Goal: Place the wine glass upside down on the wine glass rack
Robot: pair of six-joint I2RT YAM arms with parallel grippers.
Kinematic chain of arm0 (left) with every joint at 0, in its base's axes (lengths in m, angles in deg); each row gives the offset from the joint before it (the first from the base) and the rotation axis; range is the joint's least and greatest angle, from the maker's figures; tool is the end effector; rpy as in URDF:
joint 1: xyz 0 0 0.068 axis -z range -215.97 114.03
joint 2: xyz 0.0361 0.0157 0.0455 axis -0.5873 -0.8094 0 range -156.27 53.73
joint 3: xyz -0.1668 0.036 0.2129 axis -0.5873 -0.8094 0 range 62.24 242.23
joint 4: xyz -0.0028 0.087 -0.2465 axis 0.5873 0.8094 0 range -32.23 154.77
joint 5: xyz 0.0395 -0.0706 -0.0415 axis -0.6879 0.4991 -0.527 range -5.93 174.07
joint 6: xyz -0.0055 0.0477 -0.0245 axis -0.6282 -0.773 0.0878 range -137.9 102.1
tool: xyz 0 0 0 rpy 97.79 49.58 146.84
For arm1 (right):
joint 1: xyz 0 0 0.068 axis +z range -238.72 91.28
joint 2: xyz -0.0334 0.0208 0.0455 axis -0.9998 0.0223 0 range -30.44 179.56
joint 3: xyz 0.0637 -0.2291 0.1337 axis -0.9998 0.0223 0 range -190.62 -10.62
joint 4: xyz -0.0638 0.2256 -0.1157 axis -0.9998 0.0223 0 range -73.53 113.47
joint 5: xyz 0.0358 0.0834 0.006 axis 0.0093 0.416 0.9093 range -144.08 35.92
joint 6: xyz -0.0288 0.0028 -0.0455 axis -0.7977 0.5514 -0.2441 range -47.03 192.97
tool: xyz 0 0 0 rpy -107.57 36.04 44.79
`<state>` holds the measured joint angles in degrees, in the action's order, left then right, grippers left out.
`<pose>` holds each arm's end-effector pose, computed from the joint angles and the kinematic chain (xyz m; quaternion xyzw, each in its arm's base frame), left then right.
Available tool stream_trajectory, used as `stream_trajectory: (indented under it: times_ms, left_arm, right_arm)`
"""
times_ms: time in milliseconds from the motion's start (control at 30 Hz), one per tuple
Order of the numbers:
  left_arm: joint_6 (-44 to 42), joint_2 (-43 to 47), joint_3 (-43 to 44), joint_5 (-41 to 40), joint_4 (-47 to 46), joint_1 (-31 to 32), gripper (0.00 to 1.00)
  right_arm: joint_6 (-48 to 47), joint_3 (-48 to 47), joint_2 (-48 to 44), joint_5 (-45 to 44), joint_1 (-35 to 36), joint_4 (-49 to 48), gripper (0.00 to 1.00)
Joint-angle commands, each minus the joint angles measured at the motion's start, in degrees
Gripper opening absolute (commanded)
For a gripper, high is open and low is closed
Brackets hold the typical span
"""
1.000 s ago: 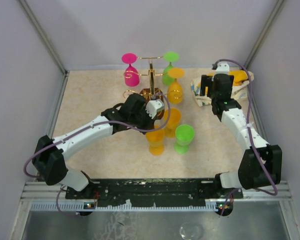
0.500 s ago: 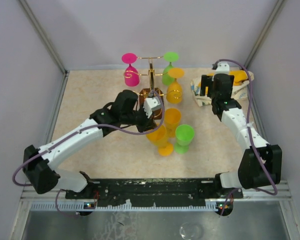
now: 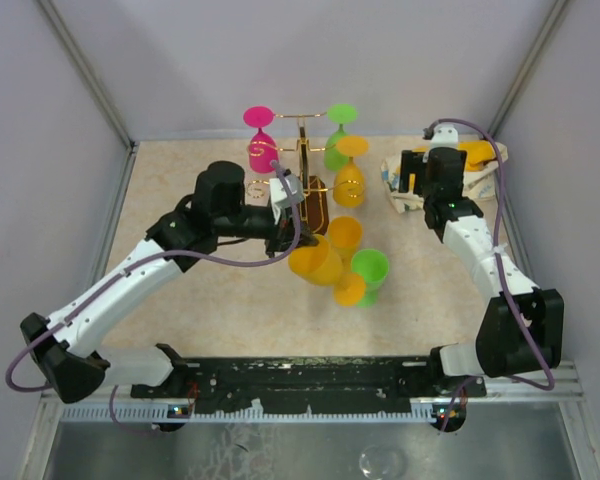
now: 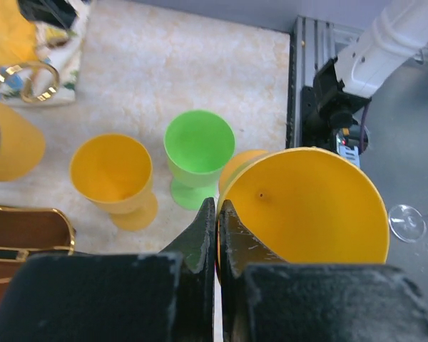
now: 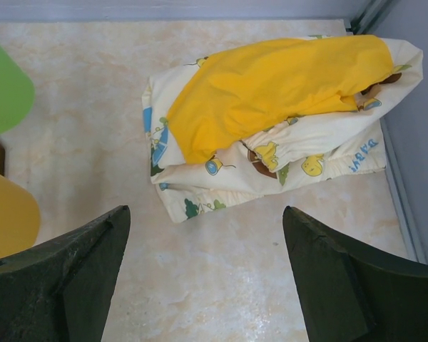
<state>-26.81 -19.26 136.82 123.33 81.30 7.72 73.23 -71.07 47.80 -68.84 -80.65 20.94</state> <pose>0.1870 -0.2099 0.3949 0.5144 0.6165 -0.4233 0.4198 0.3163 0.0357 0.3131 0.0153 0.8264 -0.0663 0.5590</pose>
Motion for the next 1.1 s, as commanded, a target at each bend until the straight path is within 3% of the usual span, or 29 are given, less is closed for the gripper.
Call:
stream_trajectory:
  times_ms: [0,133,333,633,733,867,1067]
  left_arm:
    - [0.1,4.0,1.7,-5.0,-9.5,-0.4,0.00]
    - [0.4,4.2,3.1,-11.3,-22.3,-0.4,0.00]
    - [-4.7,1.0,8.2,-15.1,-31.2,-0.4,0.00]
    - [-12.6,0.9,3.4,-30.2,-47.0,-0.4,0.00]
    - [-15.6,0.7,0.8,-35.4,-53.1,-0.4,0.00]
    - [-18.4,0.0,-4.1,-41.1,-64.0,-0.4,0.00]
    - [-20.6,-2.8,-7.6,-45.1,-78.2,-0.4,0.00]
  right_arm:
    - [1.0,-4.4,-1.4,2.4,-0.3,-0.1,0.88]
    - [2.3,-9.0,-1.5,3.0,-0.3,4.2,0.90]
    - [3.6,-17.4,-1.5,0.1,-0.5,11.7,0.91]
    - [6.5,-22.2,-3.6,-1.6,-2.4,17.2,0.91]
    - [7.5,-22.7,-4.9,2.7,-2.5,15.9,0.91]
    - [11.5,-20.3,-8.4,14.9,-2.5,8.5,0.90]
    - [20.2,-17.4,-11.0,27.8,-2.5,-0.3,0.88]
